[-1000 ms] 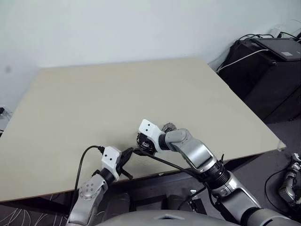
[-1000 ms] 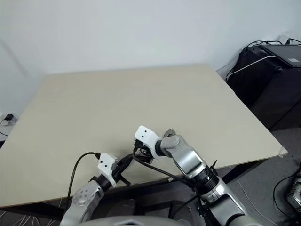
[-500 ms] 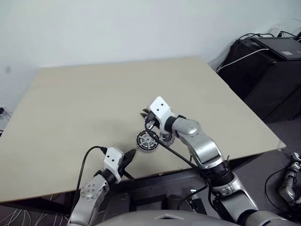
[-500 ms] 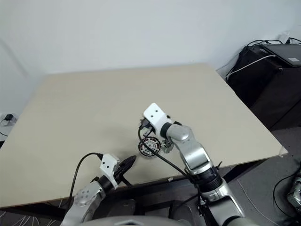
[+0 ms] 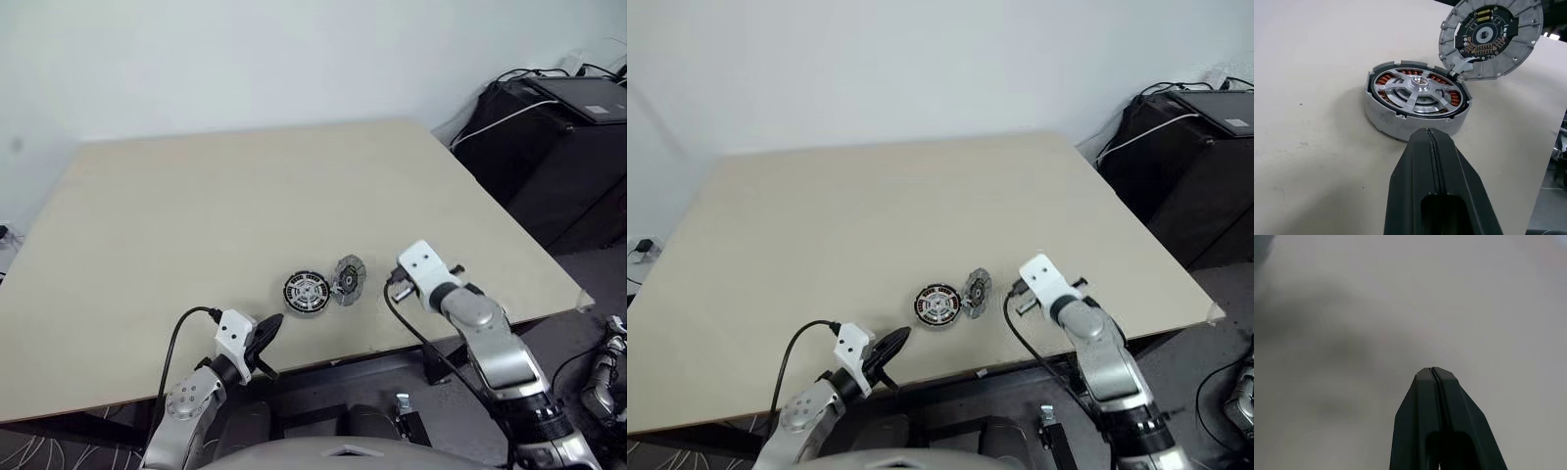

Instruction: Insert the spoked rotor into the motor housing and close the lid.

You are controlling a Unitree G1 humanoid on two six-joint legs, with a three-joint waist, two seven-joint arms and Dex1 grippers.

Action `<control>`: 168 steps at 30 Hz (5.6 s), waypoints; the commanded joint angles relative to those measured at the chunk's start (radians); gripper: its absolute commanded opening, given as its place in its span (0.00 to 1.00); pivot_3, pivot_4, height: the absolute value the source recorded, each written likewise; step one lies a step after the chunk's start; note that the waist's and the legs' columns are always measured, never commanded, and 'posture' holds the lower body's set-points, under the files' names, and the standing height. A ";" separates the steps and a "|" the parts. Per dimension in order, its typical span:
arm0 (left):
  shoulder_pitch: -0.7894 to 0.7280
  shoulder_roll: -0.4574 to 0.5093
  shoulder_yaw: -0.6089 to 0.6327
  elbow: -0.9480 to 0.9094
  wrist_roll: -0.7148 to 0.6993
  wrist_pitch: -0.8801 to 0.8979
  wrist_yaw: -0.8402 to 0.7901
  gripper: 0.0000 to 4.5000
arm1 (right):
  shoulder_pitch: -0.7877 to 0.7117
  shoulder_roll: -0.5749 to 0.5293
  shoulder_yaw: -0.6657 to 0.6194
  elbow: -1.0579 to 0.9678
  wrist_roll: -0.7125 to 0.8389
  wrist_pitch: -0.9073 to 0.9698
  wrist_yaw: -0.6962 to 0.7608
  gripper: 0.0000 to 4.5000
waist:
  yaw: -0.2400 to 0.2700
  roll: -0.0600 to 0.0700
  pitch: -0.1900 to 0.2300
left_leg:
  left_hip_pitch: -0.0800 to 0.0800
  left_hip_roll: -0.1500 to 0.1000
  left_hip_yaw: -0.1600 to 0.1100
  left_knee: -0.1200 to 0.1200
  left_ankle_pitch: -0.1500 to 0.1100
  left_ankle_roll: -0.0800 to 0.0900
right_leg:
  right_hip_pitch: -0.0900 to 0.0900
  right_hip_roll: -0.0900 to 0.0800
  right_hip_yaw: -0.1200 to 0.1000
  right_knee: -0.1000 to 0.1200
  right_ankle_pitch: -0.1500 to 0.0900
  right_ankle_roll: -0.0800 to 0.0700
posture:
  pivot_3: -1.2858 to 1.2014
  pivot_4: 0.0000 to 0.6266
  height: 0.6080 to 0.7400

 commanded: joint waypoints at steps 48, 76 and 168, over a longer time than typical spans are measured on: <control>-0.009 0.016 0.003 -0.067 -0.008 0.018 0.005 0.00 | -0.064 0.340 0.161 0.222 0.297 -0.197 0.142 0.00 | 0.000 0.000 0.000 | 0.000 0.002 0.000 0.000 0.000 0.000 | 0.000 0.000 -0.001 0.000 0.003 -0.004 | 0.52 0.00 1.00; -0.016 0.012 0.007 -0.052 -0.009 0.008 0.004 0.00 | -0.176 0.262 0.152 0.229 0.280 -0.251 0.207 0.99 | 0.001 0.001 -0.001 | 0.000 0.002 0.001 0.001 0.000 0.000 | 0.000 0.000 -0.001 0.000 0.003 -0.005 | 0.52 0.00 1.00; -0.164 -0.044 0.114 -0.052 -0.006 0.247 0.221 0.00 | -0.325 0.207 0.310 0.354 0.121 0.103 0.219 0.71 | 0.007 0.006 -0.014 | 0.002 0.002 0.000 0.003 0.000 0.000 | 0.003 0.000 -0.003 0.001 0.005 -0.005 | 0.52 0.00 1.00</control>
